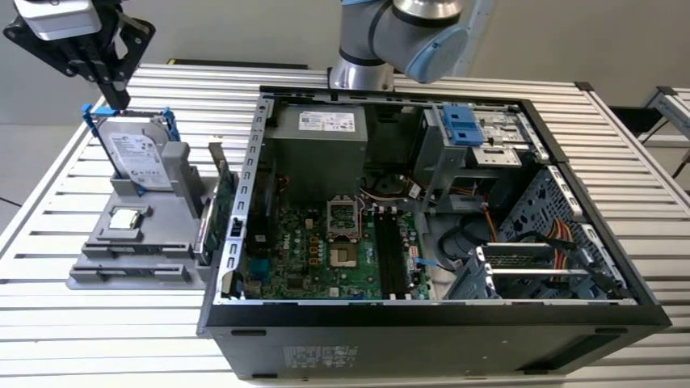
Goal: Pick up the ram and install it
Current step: 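Reach for the ram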
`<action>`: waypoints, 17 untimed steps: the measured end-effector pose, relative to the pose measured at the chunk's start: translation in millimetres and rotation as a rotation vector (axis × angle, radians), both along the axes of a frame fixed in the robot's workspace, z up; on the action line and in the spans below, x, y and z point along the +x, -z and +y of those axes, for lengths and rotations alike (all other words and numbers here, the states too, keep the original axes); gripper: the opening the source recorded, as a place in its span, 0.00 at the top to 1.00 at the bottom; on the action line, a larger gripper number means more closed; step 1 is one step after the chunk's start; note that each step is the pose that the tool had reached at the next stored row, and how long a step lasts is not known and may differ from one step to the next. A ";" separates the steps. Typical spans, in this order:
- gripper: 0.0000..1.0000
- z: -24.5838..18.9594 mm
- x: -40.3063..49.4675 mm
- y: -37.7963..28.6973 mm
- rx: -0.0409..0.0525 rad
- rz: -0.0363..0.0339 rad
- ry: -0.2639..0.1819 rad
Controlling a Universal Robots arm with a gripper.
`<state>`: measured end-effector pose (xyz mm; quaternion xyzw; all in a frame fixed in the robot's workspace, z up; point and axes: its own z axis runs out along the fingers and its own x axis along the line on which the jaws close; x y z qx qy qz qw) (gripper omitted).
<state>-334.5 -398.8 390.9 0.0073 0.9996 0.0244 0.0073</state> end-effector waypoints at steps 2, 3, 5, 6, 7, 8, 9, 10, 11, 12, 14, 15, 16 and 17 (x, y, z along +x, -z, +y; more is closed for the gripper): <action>1.00 0.0 -1.9 0.0 0.0000 0.0000 -0.001; 1.00 0.0 -2.7 0.0 0.0000 0.0000 -0.001; 1.00 0.0 -4.5 0.0 0.0000 0.0000 -0.001; 1.00 0.0 -5.4 0.0 0.0000 0.0000 -0.002; 1.00 0.0 -6.3 0.1 0.0000 0.0000 -0.002; 1.00 0.0 -7.2 0.1 0.0000 0.0000 -0.002; 1.00 0.0 -8.1 0.1 0.0000 0.0000 -0.003; 1.00 0.0 -9.0 0.1 0.0000 0.0000 -0.003; 1.00 0.0 -9.8 0.1 0.0000 0.0000 -0.003; 1.00 0.0 -10.7 0.1 0.0000 0.0000 -0.003; 1.00 0.0 -12.6 0.1 0.0000 0.0000 -0.004; 1.00 0.0 -13.5 0.1 0.0000 0.0000 -0.004; 1.00 0.0 -14.5 0.1 0.0000 0.0000 -0.004; 1.00 0.0 -15.4 0.2 0.0000 0.0000 -0.004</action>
